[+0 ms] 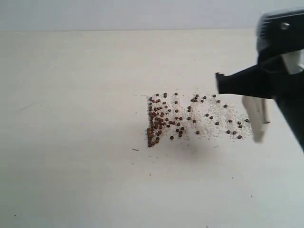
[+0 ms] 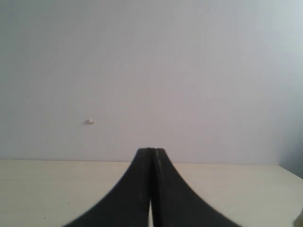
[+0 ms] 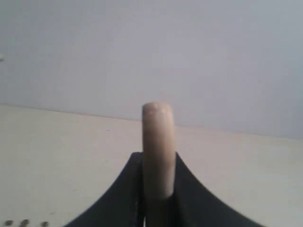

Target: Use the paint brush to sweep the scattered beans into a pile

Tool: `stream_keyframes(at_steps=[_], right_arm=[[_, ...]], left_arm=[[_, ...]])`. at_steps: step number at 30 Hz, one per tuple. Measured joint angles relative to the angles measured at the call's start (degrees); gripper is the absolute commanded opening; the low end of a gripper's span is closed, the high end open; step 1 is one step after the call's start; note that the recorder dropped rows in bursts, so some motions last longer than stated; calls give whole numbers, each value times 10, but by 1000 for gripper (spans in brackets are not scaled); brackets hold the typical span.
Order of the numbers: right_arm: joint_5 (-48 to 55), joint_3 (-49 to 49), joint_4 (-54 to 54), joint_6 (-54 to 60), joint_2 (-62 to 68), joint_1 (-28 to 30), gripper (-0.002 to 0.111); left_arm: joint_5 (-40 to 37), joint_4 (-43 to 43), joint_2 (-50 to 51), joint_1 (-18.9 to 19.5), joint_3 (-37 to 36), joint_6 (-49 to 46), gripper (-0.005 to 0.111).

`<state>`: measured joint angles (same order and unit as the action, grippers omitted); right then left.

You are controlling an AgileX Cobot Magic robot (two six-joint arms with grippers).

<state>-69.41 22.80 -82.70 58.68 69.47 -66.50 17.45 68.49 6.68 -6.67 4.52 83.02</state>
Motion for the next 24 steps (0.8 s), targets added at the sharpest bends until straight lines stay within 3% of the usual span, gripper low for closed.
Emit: stream_keyframes(at_steps=[6,20,24], right_arm=[[0,-40,21,0,-23,97,0],[1,-45,132,-29,40,257,0],[42,-45,173,-90,61,292,0]], left_arm=[[0,0,0,0,0,0,0],[0,0,0,0,0,0,0],[0,0,0,0,0,0,0]])
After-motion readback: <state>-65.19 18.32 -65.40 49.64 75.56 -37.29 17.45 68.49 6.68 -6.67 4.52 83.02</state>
